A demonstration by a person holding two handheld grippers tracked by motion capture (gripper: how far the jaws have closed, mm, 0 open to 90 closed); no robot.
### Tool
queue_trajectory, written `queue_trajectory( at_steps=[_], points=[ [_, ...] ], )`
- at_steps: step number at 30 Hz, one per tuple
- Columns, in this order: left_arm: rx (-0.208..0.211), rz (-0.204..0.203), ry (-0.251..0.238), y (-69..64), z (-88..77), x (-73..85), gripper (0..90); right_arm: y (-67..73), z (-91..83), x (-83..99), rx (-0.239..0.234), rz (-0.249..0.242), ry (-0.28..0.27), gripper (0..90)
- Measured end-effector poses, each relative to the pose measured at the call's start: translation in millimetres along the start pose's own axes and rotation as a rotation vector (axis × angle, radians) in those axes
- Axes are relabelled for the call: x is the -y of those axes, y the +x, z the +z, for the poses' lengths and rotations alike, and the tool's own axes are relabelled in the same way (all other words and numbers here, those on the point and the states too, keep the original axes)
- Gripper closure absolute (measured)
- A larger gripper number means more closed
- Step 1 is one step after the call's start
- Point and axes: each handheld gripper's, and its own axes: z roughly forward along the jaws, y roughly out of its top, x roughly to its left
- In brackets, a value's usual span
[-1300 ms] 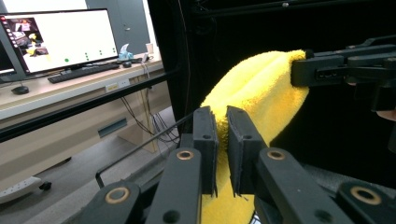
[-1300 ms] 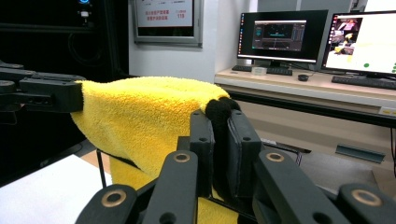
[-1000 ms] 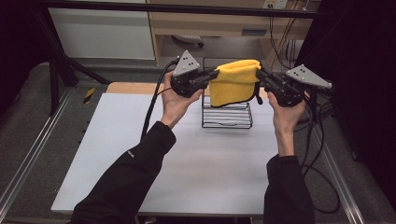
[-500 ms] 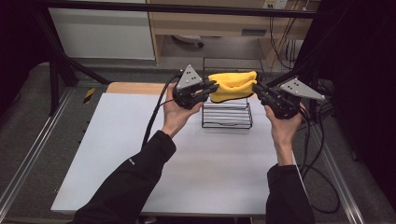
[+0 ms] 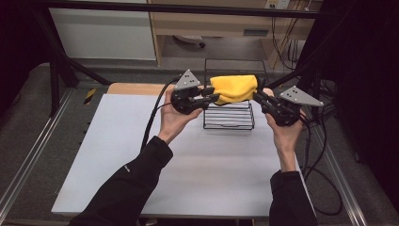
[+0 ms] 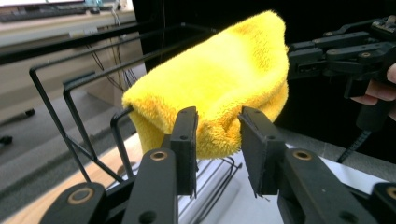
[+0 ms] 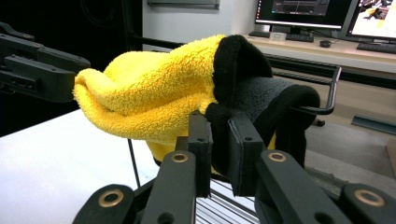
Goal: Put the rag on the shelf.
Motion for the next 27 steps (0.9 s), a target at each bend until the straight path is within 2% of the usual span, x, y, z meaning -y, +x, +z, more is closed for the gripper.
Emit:
queue_trajectory(
  at_steps=[2, 5, 11, 13, 16, 18, 21, 22, 27],
  points=[
    [0.006, -0.013, 0.020, 0.3, 3.2, 2.1, 76.3, 0.4, -0.2, 0.6, 0.000, -0.009, 0.002, 80.2],
    [-0.008, -0.015, 0.047, -1.2, 8.6, 6.3, 82.1, 0.8, -1.8, 0.8, -0.004, -0.012, 0.008, 77.8],
    [-0.073, 0.016, 0.078, -2.9, 20.0, 12.4, 83.9, 2.1, -8.8, -3.0, -0.040, 0.008, 0.012, 63.3],
    [-0.096, 0.034, 0.085, -3.1, 23.9, 13.7, 84.4, 3.7, -10.9, -5.8, -0.052, 0.018, 0.002, 55.0],
    [-0.112, 0.052, 0.096, -2.9, 29.7, 16.1, 84.9, 4.3, -9.3, -10.9, -0.043, 0.028, 0.014, 54.1],
    [-0.115, 0.060, 0.101, -2.8, 31.2, 17.5, 85.1, 4.1, -3.7, -12.2, -0.029, 0.037, 0.030, 57.9],
    [-0.119, 0.079, 0.108, -2.0, 31.6, 19.2, 85.2, 2.5, 4.7, -9.2, 0.001, 0.044, 0.067, 78.0],
    [-0.120, 0.081, 0.108, -1.4, 31.4, 19.5, 85.2, 2.1, 6.8, -7.2, 0.006, 0.058, 0.084, 81.9],
    [-0.130, 0.087, 0.117, 1.6, 34.7, 22.4, 85.1, -0.3, 14.9, 8.0, 0.055, 0.077, 0.171, 85.4]
  ],
)
